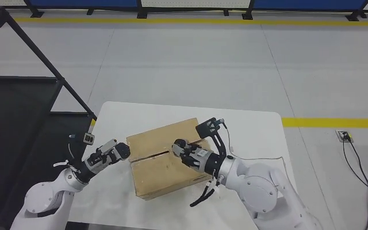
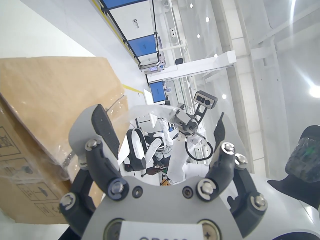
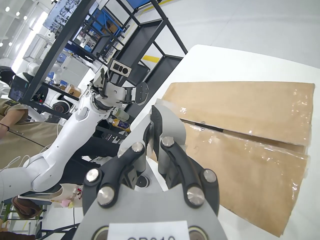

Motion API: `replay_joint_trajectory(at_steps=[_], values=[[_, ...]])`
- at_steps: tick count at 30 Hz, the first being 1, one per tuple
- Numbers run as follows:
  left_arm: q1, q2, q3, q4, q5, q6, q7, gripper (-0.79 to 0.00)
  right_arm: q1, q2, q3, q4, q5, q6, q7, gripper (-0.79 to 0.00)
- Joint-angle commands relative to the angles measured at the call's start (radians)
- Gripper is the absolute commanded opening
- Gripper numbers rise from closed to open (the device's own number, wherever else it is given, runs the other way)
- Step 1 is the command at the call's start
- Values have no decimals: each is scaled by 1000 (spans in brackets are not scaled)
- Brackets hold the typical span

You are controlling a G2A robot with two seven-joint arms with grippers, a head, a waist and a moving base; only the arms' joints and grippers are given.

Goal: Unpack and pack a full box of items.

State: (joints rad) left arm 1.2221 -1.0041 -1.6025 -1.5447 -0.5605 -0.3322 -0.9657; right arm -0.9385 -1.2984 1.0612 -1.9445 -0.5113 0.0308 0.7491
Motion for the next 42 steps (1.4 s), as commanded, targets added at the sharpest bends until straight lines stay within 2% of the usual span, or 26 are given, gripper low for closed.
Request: replay_joint_trajectory(at_steps=[1, 22, 28, 35, 42], values=[[4, 1, 2, 0, 7, -1, -14, 0, 1, -1, -12, -12, -9, 0, 5, -785], [-24, 11, -2, 111, 29, -21, -85, 0, 16, -20, -145, -105, -77, -15, -23, -785], [-36, 14, 2, 123, 31, -24, -125, 0, 39, -27, -183, -118, -64, -38, 14, -785], [-43, 16, 9, 128, 14, -31, -151, 0, 67, -40, -223, -113, -81, 0, 16, -785], [-51, 17, 9, 142, -15, -29, -157, 0, 86, -52, -252, -110, -56, -15, 14, -785]])
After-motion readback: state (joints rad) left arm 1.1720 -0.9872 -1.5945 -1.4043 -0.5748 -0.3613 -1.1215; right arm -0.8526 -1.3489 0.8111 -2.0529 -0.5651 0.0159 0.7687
